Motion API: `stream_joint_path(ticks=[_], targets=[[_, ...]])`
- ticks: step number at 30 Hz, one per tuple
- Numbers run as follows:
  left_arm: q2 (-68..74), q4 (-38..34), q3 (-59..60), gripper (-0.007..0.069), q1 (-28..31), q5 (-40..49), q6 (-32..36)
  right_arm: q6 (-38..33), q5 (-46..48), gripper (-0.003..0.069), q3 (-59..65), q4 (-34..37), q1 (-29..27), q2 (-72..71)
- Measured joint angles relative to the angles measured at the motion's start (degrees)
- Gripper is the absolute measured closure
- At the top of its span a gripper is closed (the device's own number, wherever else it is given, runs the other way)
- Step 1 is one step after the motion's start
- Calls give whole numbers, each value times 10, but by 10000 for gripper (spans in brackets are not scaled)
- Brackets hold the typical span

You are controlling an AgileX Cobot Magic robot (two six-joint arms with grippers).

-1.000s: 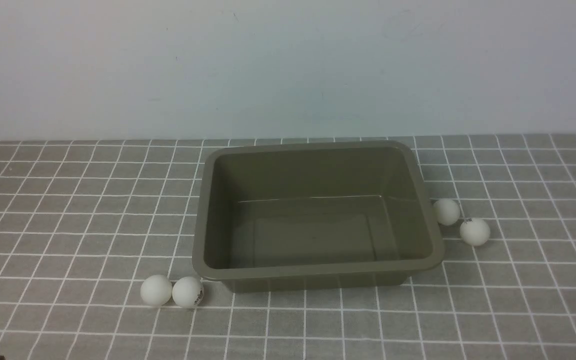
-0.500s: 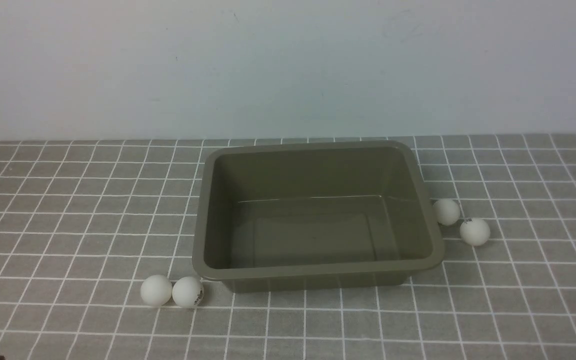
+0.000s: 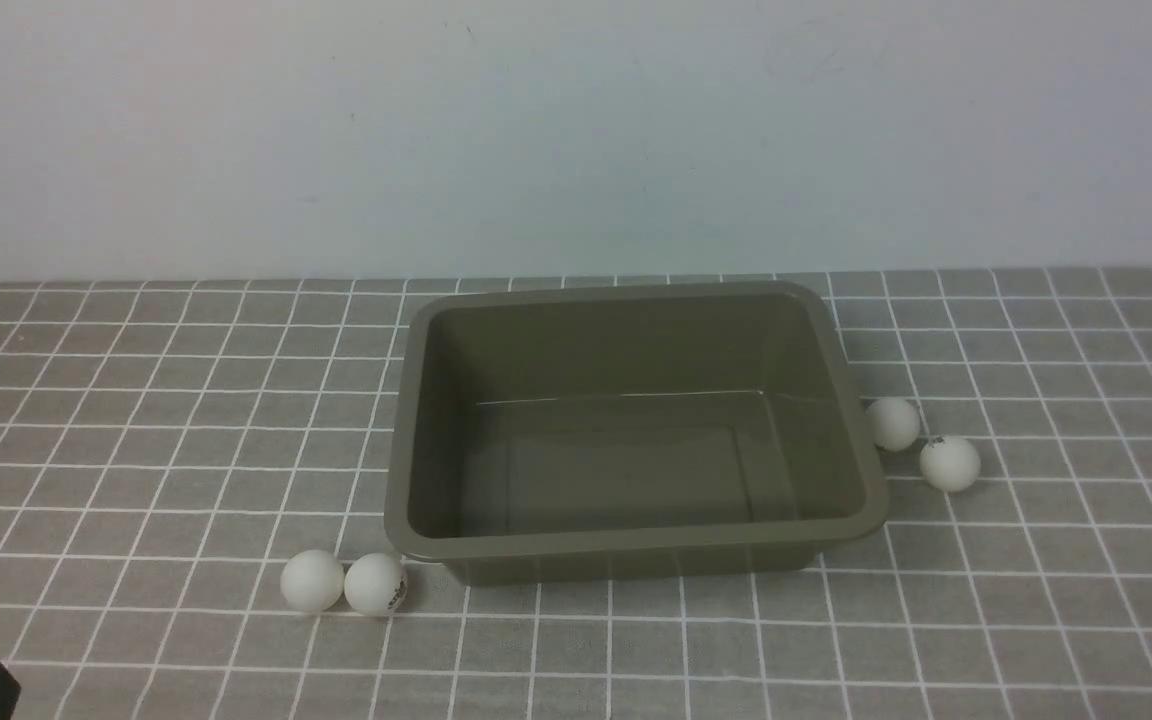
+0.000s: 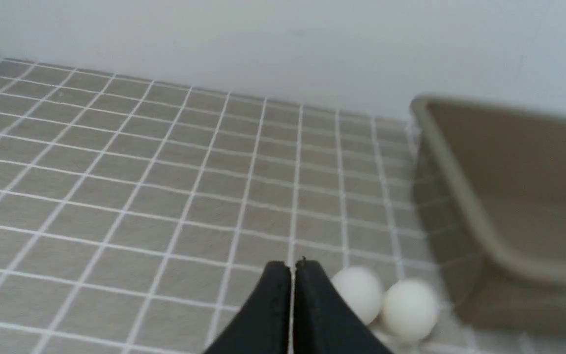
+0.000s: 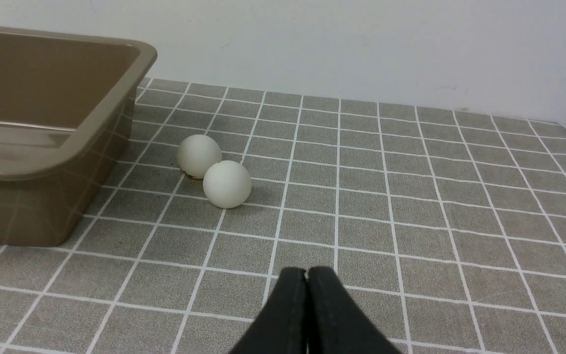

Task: Put the table tennis balls into the box on the grey coffee tablecloth.
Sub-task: 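Reach for and grasp a ping pong ball on the table beside the basket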

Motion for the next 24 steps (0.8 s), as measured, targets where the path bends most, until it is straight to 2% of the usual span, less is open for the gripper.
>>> stream_joint_path(ticks=[6,8,10,11,13,16,17,22,23,24], targets=[[0,-116,0,629,0,-119,-29,2,-11,673,1,14,0,0],[0,-167,0,629,0,-199,-48,27,-42,673,5,60,0,0],[0,-180,-1,629,0,-236,-59,45,-67,673,5,98,0,0],[0,-186,-15,629,0,-253,-71,83,-113,673,5,156,0,0],[0,-183,-32,629,0,-249,-74,106,-137,673,5,199,0,0],[2,-142,-116,629,0,-173,-76,136,-187,673,5,275,0,0],[17,-113,-165,629,0,-102,-76,140,-198,673,5,302,0,0],[172,-37,-350,629,0,202,-59,142,-219,673,5,317,0,0],[181,-37,-350,629,0,215,-56,142,-218,673,5,317,0,0],[224,-29,-381,629,0,279,-37,145,-217,673,5,318,1,0]])
